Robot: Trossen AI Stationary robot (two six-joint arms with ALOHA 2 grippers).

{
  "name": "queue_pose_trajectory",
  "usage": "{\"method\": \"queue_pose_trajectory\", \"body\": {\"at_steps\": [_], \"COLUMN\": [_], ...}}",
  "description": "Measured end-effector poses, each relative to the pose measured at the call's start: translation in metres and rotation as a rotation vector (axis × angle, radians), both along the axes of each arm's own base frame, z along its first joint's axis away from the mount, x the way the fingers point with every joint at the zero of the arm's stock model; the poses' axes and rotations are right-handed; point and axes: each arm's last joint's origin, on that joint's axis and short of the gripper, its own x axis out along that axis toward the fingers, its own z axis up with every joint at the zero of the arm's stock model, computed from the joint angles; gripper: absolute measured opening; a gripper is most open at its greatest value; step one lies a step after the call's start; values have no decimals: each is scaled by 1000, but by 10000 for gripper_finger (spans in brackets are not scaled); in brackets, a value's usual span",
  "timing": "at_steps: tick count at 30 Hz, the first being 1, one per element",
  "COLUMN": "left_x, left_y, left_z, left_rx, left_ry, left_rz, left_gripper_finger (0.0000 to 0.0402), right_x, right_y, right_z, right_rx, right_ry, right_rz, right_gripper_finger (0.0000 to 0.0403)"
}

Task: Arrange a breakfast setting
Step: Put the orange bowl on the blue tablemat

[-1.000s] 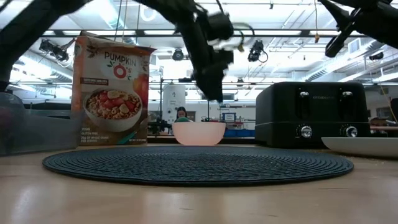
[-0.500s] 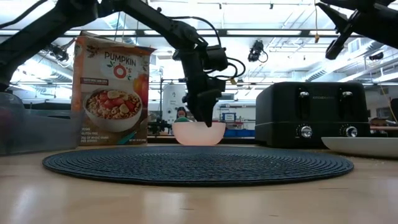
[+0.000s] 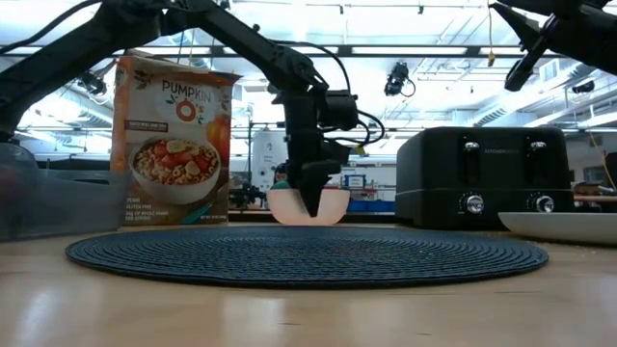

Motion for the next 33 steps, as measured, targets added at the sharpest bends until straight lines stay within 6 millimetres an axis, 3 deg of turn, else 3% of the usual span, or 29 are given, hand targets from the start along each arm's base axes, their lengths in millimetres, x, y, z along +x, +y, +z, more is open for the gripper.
{"method": "queue_pose_trajectory", "body": {"at_steps": [7,11,15,20,24,30,33], "left_x": [0,2,2,-8,-14,-20,-27], "left_y": [-3,-19,-54,-111,-174,-280,-322], "left_z": [3,15,42,72,94,96,92], "left_rx": [16,9,0,-16,-12,-11,-17], "left_ry": [-6,-3,-12,50,26,-40,-66], "left_rz": [77,14,-67,-123,-174,-414,-511], "left_gripper_finger": [19,22,17,13,14,14,14], "right_x": [-7,-10,-11,-11,-11,0,5], "right_y": [-2,-2,-2,-2,-4,-5,-4], "right_z": [9,12,14,14,13,-2,-10], "right_rx": [33,-60,-120,-115,-88,-58,-33], "right_ry": [-116,-146,-154,-154,-133,50,139], "right_rz": [-63,-146,-193,-204,-260,-222,-172], "right_gripper_finger": [35,35,35,35,35,35,35]}}
